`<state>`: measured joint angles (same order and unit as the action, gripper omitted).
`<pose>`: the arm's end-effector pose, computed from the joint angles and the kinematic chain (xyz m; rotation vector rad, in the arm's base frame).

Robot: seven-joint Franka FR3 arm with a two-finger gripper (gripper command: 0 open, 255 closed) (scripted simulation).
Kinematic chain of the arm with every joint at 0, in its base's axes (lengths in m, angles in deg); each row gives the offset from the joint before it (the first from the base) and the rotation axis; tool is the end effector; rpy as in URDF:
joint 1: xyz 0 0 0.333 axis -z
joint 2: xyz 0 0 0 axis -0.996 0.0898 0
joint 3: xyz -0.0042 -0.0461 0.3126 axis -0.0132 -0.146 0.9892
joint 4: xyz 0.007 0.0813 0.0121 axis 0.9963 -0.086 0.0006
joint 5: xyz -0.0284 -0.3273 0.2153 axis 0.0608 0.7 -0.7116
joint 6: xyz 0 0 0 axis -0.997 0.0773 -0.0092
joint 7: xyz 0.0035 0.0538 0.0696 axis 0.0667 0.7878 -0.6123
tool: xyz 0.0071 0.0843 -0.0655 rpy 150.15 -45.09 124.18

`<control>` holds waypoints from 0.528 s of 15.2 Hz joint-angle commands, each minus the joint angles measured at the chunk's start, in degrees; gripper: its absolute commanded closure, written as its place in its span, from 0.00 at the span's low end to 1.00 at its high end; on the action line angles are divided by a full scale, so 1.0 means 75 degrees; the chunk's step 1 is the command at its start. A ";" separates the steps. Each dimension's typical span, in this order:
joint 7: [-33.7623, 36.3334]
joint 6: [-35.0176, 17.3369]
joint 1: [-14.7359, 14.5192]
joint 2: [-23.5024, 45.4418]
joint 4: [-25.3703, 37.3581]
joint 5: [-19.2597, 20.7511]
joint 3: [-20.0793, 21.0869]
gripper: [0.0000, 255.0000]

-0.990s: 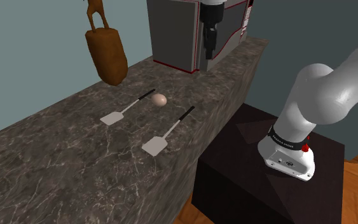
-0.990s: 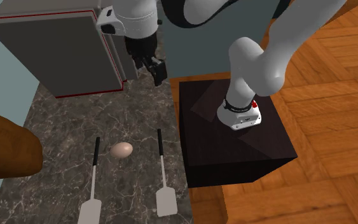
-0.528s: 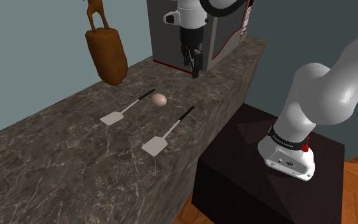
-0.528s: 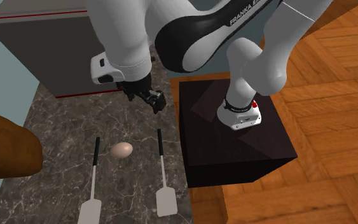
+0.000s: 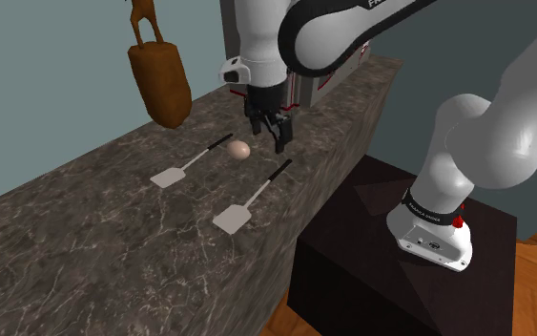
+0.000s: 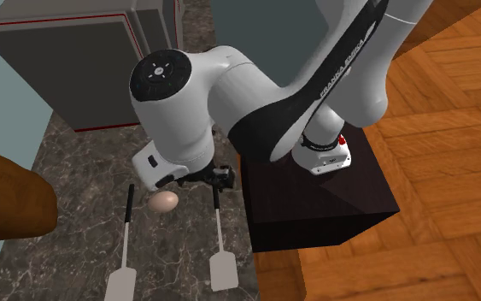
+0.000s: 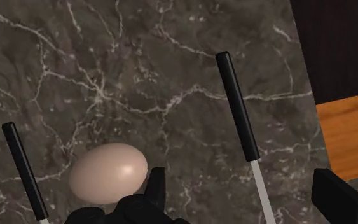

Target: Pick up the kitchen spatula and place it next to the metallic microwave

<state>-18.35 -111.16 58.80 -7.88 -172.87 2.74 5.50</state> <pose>0.3820 0.2355 0.4267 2.4217 1.9124 -0.0549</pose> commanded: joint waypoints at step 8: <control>-0.1044 -0.1114 -0.0676 0.0891 -0.0300 -0.0020 0.0483 0.00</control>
<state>-25.96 -118.52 53.86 -1.55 -174.49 2.55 9.01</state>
